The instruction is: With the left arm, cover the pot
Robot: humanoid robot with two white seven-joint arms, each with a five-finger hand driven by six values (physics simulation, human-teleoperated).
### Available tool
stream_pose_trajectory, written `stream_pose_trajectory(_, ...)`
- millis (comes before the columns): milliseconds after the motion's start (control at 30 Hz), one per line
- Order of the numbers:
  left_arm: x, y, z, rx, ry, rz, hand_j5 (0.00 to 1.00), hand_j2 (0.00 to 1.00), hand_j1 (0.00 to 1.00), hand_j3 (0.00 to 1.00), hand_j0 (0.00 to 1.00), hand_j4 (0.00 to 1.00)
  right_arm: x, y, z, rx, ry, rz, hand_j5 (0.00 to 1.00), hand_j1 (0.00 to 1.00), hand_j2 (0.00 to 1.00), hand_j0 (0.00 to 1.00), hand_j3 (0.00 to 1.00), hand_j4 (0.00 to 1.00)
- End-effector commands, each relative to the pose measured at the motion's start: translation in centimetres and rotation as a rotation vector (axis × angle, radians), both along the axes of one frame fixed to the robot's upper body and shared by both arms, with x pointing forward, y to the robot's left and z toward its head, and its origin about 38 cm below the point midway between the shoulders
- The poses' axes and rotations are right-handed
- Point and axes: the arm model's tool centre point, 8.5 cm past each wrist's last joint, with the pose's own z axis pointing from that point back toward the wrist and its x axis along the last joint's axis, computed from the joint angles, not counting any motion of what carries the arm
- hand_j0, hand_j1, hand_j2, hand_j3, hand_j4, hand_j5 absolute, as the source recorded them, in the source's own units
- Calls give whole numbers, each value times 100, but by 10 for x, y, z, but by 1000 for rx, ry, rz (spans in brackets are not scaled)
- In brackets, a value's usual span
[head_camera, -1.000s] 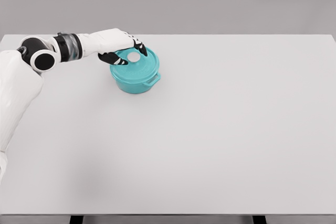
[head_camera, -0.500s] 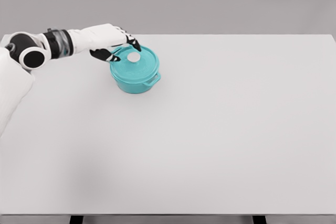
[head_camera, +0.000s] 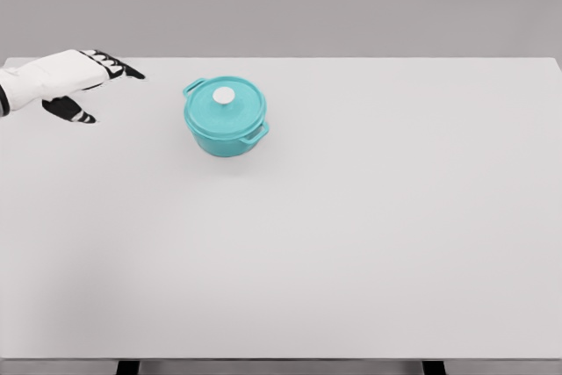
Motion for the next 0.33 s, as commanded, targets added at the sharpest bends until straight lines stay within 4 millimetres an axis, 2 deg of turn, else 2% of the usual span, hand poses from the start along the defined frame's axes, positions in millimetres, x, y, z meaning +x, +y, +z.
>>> stream_pose_trajectory(0,-2,16,9,-19,-20,40,100,100,100,100,100,100,0,0,0,0,1,0,100,100,100,100,100,100)
stream_pose_trajectory(100,-8,19,-10,-19,21,47,100,100,100,100,100,100,0,0,0,0,1,0,100,100,100,100,100,100)
stream_pose_trajectory(300,-10,20,-16,-21,35,50,100,100,100,100,100,100,0,0,0,0,1,0,100,100,100,100,100,100)
